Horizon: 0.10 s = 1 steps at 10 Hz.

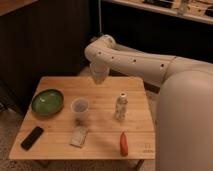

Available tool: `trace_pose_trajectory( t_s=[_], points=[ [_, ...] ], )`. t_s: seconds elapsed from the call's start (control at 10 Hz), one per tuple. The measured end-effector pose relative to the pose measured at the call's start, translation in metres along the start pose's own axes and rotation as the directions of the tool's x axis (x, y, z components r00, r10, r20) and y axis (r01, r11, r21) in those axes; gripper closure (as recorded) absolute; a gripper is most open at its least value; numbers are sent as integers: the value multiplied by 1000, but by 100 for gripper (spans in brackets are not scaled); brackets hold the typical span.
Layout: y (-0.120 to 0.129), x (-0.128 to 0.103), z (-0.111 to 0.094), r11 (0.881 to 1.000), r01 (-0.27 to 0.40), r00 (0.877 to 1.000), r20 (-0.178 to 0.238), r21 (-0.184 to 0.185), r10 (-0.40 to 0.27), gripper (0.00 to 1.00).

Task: Move the arm in a circular motion

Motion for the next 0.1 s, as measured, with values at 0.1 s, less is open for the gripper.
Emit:
trace_pose_trajectory(
  t_s=[0.1],
  points=[
    [-9,3,0,1000,-11,1000,-1,6,11,100]
  ],
)
